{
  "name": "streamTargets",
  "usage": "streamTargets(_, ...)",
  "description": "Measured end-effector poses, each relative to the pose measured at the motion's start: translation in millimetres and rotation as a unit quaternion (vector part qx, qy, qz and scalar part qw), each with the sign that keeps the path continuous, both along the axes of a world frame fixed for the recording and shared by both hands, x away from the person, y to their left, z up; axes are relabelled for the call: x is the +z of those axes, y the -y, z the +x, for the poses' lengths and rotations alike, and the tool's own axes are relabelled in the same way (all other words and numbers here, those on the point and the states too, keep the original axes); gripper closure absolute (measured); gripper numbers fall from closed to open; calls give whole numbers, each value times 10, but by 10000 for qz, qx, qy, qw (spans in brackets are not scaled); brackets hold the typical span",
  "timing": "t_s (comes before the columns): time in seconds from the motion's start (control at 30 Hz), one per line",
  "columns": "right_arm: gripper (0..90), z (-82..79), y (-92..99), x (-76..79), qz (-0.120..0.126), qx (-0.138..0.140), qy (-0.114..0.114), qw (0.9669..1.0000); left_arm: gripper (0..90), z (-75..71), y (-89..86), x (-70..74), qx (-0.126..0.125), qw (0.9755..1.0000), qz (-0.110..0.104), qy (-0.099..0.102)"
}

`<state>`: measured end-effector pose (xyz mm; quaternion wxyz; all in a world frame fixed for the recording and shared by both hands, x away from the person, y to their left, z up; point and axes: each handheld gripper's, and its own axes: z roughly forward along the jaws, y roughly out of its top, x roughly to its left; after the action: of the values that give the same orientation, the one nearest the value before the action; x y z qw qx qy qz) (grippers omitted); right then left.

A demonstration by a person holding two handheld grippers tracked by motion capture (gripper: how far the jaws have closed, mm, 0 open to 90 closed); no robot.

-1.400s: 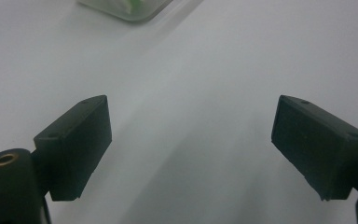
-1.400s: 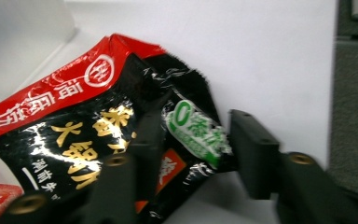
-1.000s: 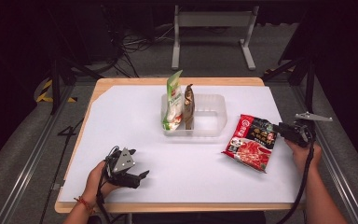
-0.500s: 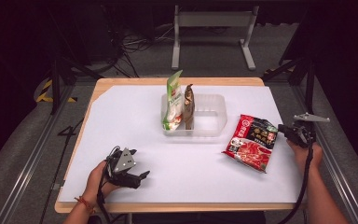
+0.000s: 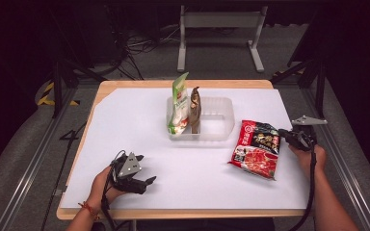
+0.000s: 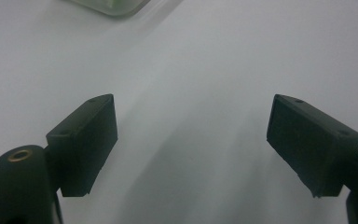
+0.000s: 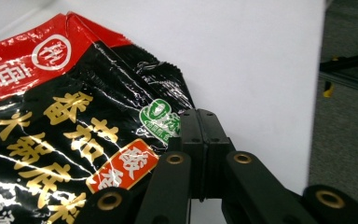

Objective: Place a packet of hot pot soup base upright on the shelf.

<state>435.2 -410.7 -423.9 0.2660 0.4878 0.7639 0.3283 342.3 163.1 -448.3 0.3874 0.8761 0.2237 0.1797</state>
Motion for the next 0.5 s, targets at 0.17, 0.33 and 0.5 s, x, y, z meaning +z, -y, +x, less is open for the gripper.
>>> streamTargets(0.17, 900, -41, -77, -11, 27, 577, -75, 9983, 167, -15, 6, 8, -31, 10000, -1, 16)
streamTargets(0.33, 900, -92, -186, -2, -125, 1002, -103, 9948, 167, -17, 9, 10, -36, 10000, -18, 12)
streamTargets(0.5, 900, -184, -327, 20, -477, 1383, -106, 9892, 167, -19, 15, 11, -58, 10000, -28, 13)
